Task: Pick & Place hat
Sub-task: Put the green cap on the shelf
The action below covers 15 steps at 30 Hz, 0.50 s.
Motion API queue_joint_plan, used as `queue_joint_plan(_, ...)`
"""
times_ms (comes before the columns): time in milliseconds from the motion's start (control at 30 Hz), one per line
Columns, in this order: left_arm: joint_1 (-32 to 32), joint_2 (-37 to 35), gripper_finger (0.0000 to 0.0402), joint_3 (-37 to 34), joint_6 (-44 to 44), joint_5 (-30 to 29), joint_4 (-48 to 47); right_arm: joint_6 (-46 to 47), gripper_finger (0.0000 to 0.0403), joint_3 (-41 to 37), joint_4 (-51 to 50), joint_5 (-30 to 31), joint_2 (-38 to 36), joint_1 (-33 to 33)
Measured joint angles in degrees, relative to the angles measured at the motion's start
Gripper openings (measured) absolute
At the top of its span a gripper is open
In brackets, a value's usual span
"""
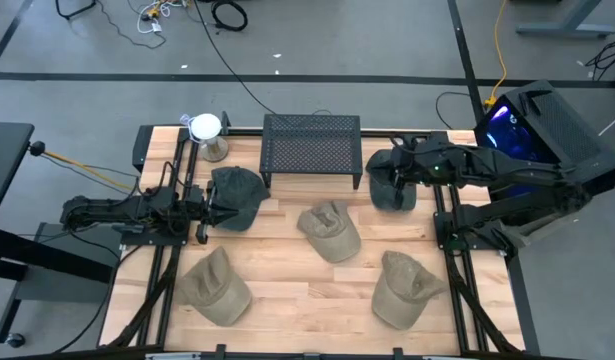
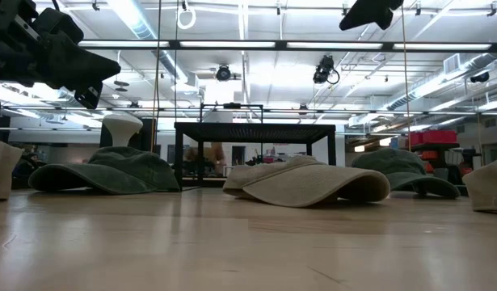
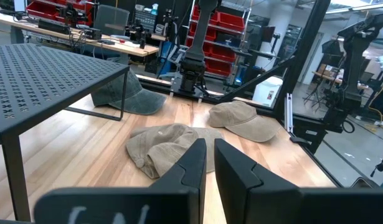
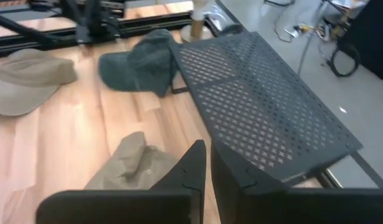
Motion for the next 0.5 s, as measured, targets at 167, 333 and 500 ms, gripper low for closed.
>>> queue_joint_plan(167,0.0,0.0,0.0039,0.0,0.0,0.0,0.0,3.5,0.0029,0.0,-2.8,-0.1,0.1,-5.4)
queue_joint_plan(333,0.0,0.0,0.0039,0.0,0.0,0.0,0.0,6.6,0.0029,0.0,-6.6,-0.1,0.1,-11.4)
queue_joint_plan(500,0.0,0.0,0.0039,0.0,0.0,0.0,0.0,12.6,0.0029,0.0,-9.9,-0.1,0.1,-16.7)
